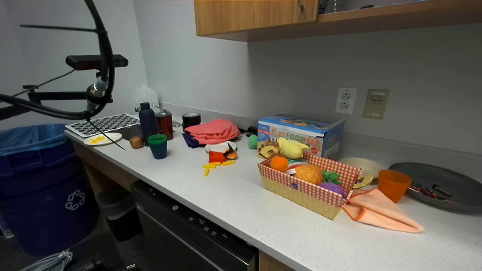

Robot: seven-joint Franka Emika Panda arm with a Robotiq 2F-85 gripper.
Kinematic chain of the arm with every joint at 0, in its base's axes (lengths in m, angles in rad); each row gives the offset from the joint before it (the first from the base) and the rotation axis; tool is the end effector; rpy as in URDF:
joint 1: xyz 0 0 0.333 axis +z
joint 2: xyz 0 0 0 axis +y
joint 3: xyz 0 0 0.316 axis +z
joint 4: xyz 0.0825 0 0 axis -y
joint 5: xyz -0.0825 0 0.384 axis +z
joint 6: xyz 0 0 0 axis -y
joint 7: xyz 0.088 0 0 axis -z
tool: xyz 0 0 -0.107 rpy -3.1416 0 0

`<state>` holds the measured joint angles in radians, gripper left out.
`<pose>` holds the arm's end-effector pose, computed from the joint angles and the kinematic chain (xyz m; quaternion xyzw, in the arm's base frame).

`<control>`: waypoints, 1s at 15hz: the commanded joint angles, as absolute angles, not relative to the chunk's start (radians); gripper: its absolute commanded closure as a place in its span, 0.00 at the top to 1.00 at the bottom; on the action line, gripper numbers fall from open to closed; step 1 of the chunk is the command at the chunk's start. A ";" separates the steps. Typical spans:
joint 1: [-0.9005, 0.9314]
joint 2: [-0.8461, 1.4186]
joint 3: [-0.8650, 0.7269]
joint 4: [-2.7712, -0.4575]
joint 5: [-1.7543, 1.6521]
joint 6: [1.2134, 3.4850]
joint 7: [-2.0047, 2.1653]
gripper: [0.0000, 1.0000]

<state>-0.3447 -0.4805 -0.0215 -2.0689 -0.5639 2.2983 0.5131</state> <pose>0.4143 -0.1739 0.7064 0.8589 -0.2927 0.3523 0.2290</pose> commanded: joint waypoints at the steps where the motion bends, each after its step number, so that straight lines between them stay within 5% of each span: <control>1: -0.424 -0.452 -0.017 -2.029 -0.644 2.287 0.613 1.00; 15: -0.465 -0.309 -0.092 -1.878 -0.903 2.148 1.166 1.00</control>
<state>-0.5023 -0.3748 -0.0777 -1.9576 -0.8594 2.1902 1.0579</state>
